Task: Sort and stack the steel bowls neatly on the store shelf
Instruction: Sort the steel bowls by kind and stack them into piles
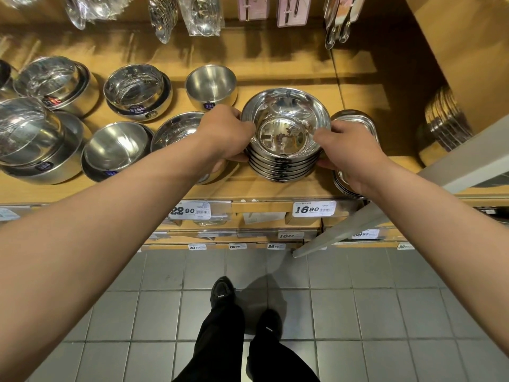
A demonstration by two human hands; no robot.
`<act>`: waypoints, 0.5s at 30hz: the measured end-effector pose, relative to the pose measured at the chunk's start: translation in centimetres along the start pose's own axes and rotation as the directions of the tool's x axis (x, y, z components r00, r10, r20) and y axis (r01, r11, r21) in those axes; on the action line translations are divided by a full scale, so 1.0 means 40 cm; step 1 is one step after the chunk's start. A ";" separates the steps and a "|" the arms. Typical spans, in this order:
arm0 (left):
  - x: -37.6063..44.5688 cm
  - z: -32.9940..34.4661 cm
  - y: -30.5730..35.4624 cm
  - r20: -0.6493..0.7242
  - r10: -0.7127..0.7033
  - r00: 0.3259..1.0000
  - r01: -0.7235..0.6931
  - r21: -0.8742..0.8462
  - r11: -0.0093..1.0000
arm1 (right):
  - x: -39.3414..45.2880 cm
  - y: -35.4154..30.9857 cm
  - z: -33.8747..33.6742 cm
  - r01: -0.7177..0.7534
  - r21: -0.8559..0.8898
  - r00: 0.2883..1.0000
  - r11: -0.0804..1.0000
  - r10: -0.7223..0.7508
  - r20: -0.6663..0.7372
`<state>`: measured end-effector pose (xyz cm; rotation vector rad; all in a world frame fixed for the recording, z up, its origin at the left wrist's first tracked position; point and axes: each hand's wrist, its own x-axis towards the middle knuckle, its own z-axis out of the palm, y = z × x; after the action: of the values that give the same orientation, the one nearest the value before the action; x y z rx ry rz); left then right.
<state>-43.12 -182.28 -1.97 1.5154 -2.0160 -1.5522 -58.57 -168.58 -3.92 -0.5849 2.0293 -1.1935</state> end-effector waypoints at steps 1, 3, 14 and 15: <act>-0.001 0.000 -0.001 0.000 -0.001 1.000 0.001 -0.006 1.000 | 0.001 -0.001 0.000 -0.007 0.000 1.000 1.000 0.007 0.003; -0.003 -0.001 -0.001 -0.011 0.006 1.000 -0.006 -0.007 1.000 | 0.001 -0.003 0.000 -0.021 0.000 1.000 1.000 0.021 0.008; -0.011 -0.012 -0.001 -0.162 0.127 0.979 -0.119 0.060 0.991 | -0.013 -0.025 -0.007 0.167 -0.169 0.964 0.971 -0.197 -0.179; -0.011 -0.013 -0.001 -0.165 0.134 0.977 -0.124 0.068 0.990 | -0.015 -0.027 -0.007 0.165 -0.168 0.966 0.972 -0.194 -0.173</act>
<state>-42.56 -182.24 -1.60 1.4507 -2.0337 -1.2816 -58.36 -168.52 -2.70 -0.7707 2.2822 -1.2455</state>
